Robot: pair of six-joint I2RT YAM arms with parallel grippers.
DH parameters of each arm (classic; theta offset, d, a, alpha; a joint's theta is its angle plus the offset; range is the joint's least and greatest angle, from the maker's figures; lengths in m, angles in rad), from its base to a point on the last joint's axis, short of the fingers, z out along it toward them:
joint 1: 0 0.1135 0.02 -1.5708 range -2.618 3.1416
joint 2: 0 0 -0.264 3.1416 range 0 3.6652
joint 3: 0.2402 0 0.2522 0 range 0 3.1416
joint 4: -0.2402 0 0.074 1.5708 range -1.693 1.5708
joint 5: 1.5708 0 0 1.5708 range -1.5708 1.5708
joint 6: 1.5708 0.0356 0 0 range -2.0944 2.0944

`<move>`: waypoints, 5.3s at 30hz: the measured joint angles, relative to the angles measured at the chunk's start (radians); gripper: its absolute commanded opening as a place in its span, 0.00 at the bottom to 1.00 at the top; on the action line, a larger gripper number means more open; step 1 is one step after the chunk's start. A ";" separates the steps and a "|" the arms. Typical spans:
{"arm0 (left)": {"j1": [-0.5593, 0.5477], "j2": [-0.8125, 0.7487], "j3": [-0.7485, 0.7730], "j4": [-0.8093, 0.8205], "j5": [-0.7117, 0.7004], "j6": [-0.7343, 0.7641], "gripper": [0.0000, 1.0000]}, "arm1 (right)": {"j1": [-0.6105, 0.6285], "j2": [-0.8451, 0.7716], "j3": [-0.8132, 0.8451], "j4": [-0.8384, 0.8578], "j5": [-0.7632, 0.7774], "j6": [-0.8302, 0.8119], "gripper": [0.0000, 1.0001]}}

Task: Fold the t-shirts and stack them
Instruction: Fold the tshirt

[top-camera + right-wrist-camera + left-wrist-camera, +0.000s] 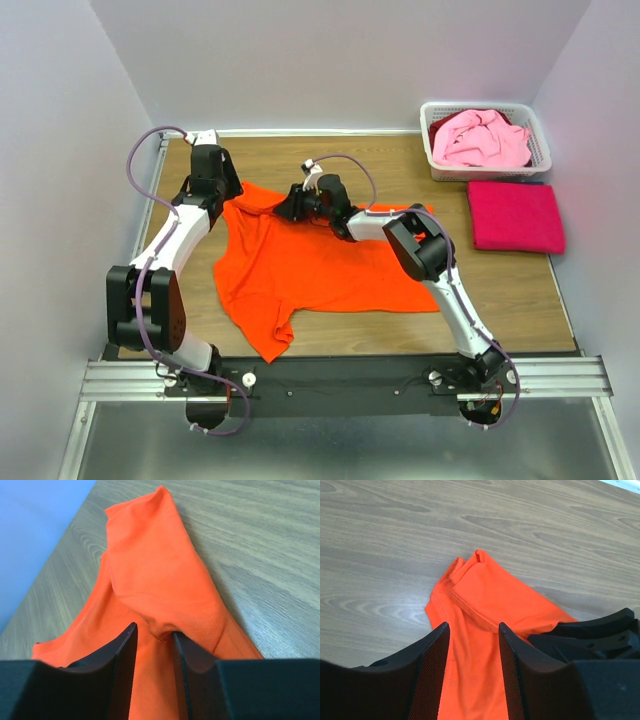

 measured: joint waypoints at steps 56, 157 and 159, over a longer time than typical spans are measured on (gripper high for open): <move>0.178 0.415 0.066 0.209 0.389 -0.015 0.47 | 0.011 -0.047 -0.053 -0.011 -0.035 0.017 0.01; 0.175 -0.261 -0.449 -0.043 0.172 -0.259 0.53 | -0.280 -0.650 -0.459 -0.583 0.169 -0.111 0.43; 0.175 -0.295 -0.430 -0.049 0.134 -0.266 0.54 | -0.336 -0.668 -0.476 -0.597 0.213 -0.116 0.43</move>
